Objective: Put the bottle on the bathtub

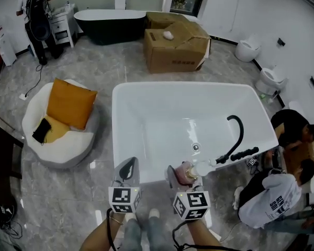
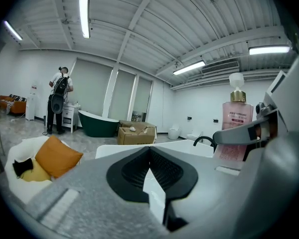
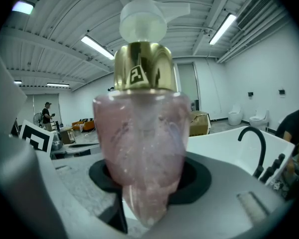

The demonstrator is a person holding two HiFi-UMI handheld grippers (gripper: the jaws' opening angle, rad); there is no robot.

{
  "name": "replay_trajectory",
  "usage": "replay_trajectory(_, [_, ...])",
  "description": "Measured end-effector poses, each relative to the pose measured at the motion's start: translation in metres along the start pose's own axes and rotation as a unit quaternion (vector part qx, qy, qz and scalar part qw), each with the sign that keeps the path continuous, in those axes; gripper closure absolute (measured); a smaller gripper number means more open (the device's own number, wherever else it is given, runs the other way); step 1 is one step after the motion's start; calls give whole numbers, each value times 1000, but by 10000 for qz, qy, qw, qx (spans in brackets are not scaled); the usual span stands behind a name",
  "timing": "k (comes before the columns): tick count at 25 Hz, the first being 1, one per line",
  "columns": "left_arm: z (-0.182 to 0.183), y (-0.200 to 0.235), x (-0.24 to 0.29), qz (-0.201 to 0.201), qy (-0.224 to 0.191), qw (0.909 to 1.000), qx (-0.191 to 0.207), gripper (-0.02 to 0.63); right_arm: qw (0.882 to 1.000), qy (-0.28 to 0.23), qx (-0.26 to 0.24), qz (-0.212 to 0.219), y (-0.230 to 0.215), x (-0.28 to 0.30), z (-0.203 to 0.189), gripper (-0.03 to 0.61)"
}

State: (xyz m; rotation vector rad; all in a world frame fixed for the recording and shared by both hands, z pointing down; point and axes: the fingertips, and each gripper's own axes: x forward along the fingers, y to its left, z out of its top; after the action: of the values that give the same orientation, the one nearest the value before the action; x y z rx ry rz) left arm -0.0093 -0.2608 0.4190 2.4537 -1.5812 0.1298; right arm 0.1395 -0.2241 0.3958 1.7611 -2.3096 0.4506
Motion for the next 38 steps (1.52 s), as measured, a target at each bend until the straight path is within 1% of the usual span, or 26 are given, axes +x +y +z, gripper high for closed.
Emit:
replay_trajectory(4, [-26,5,6,34,76,10000,50,606,9998,194,39,-12,-7,10,-35,364])
replay_trajectory(11, [-87,12,8,98,404,9990,-146,606,9988,427,233,-76,-15,23,-90,364])
replay_trajectory(16, [-123,17,4,118,617,9979,-147,606,9978,590,275,-109,-17,29,-125,364])
replay_trajectory(21, [-136,20,0,72,745,9971,-165,606,9964,789,288,-110,-14,35,-145,364])
replay_trajectory(25, [-145,21,6,-64,809,9967,-40,606,9967,754,286,-100,-13,43,-150,364])
replay_trajectory(29, [-153,25,12,-85,835,9965,8,606,9967,763,269,-95,-17,56,-159,364])
replay_trajectory(35, [-164,37,21,-18,877,9961,-97,606,9962,809,286,-124,-21,80,-169,364])
replay_trajectory(38, [-168,45,23,61,890,9958,-225,606,9964,799,256,-120,-21,92,-172,364])
